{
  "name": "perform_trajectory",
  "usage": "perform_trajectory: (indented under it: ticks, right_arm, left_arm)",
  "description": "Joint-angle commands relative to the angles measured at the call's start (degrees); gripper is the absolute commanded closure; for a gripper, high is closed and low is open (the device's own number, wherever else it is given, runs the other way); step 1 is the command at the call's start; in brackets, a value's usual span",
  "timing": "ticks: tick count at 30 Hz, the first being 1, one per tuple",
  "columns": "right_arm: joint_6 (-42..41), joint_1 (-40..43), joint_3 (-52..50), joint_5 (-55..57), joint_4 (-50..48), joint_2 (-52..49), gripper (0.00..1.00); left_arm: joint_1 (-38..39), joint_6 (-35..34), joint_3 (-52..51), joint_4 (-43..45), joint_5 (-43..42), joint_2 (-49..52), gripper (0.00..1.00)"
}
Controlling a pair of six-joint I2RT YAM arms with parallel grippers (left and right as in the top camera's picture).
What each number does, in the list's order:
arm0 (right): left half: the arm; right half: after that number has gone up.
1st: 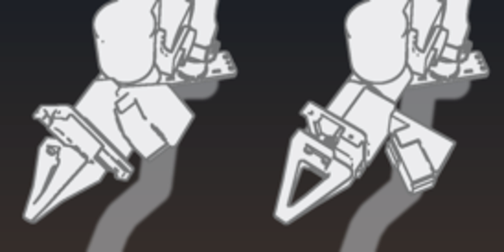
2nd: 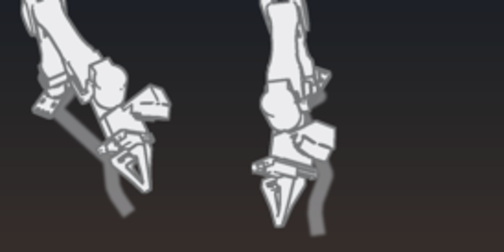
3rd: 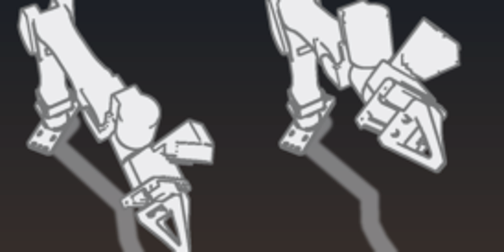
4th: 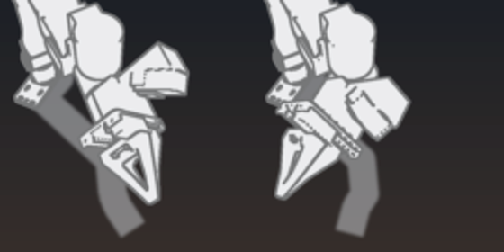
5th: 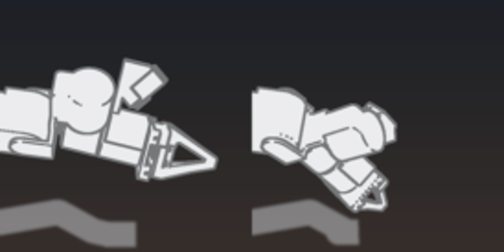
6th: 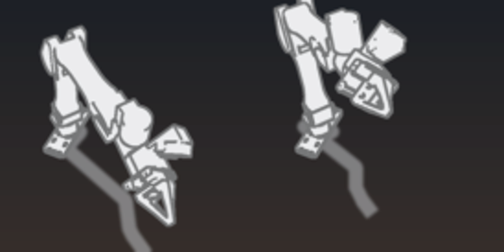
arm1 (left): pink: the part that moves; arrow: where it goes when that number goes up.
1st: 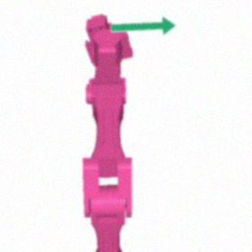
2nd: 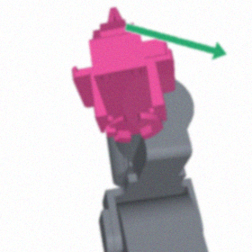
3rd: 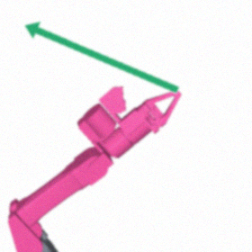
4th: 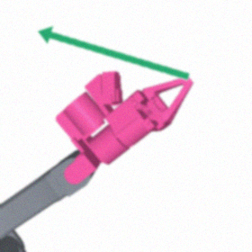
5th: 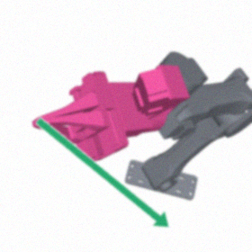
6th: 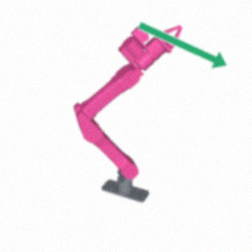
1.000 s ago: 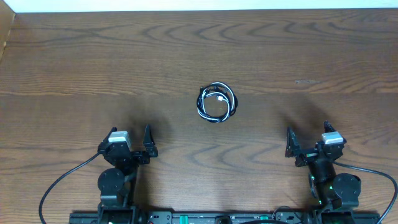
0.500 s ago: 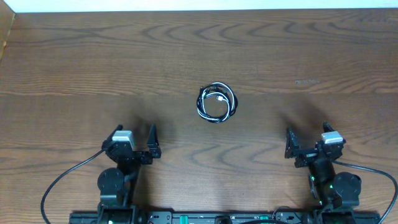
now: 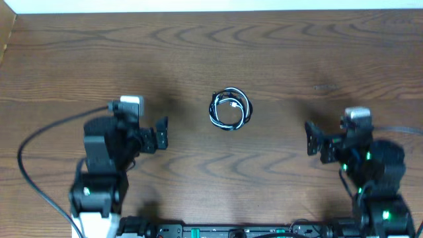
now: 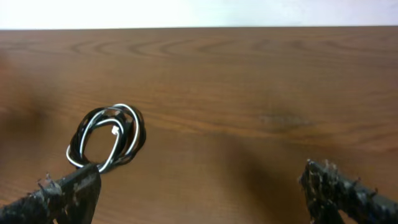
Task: Untangle cables
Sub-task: 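Reach the left gripper to the cable bundle and grasp its loops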
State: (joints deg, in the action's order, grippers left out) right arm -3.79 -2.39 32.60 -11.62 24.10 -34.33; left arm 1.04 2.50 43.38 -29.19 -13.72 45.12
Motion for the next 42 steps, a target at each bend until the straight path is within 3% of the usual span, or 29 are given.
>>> perform_trajectory:
  ticks: [1,9,16,18,20,23,28,33,38,42]
  right_arm:
    - [1.4,-0.3,8.8,-4.3,2.3,-10.5,0.01]
    - [1.7,-0.3,28.2,-8.5,11.9,-32.7,0.01]
    - [-1.1,-0.3,29.2,-15.6,7.0,-39.4,0.01]
    - [-1.1,-0.3,29.2,-18.2,6.7,-40.4,0.01]
    - [-1.1,-0.3,29.2,-18.1,6.5,-40.7,0.01]
    - [-2.0,-0.3,29.2,-18.1,6.5,-40.7,0.11]
    - [-2.0,-0.3,29.2,-18.1,7.5,-40.7,0.24]
    - [-3.5,-0.3,29.2,-18.1,8.1,-40.7,0.3]
    - [-3.5,-0.3,29.2,-17.3,8.5,-40.7,0.34]
    - [-3.5,-0.3,29.2,-17.2,8.7,-40.7,0.36]
  left_arm:
    - [1.6,2.7,12.8,-9.4,-0.9,10.0,0.0]
    - [8.8,2.6,30.5,-24.4,-3.9,30.5,0.0]
    - [13.1,0.4,30.5,-20.1,-6.2,40.6,0.0]
    - [13.4,-0.4,30.5,-16.2,-12.4,43.7,0.0]
    - [13.9,-0.4,30.5,-13.0,-13.0,46.6,0.0]
    - [15.2,-0.5,30.5,-9.6,-12.6,51.5,0.01]
    - [17.7,-8.5,30.5,-4.8,-1.9,59.4,0.14]
    - [17.9,-13.2,30.5,0.2,4.9,63.7,0.25]
    - [18.3,-13.4,30.5,4.1,5.2,67.1,0.34]
    - [19.4,-14.3,30.4,5.3,5.2,68.4,0.35]
